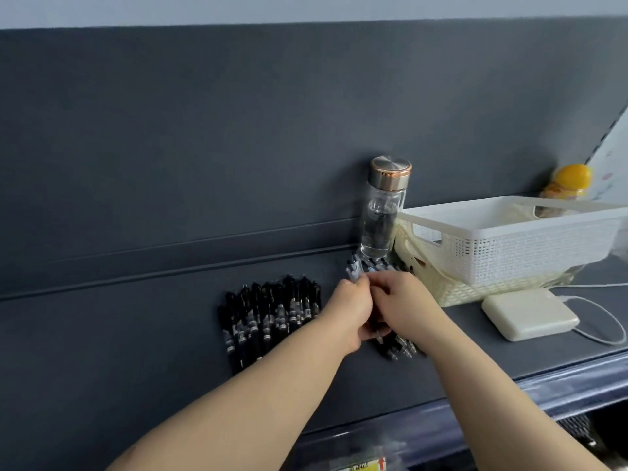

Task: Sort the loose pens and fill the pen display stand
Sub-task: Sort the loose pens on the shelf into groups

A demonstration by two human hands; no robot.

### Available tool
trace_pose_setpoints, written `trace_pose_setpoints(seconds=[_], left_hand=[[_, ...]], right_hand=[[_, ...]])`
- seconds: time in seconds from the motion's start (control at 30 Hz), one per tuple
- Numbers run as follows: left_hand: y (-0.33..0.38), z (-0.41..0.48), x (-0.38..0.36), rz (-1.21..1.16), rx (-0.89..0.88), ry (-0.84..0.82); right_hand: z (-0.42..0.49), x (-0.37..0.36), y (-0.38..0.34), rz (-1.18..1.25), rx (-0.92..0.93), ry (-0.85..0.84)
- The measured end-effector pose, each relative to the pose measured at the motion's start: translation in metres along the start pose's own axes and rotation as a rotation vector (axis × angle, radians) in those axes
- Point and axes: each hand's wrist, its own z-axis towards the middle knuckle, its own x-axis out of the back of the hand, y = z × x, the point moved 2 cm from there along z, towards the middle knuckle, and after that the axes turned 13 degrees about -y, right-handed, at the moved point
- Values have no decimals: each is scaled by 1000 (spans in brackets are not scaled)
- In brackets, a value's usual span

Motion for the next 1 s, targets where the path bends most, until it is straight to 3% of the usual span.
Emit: trace_pose_setpoints(seconds=[0.17, 0.33, 0.63, 1.0], left_hand=[[4, 7, -10, -33, 43, -68], [1, 5, -6, 25, 33, -69], [-21, 5, 20, 134, 49, 152], [-14, 1, 32, 295, -83, 48]], right_hand=[[1, 12, 6, -232, -46, -7], [9, 18, 14, -238, -70, 25], [21, 4, 27, -580, -41, 41], [15, -12, 6, -531, 74, 96]])
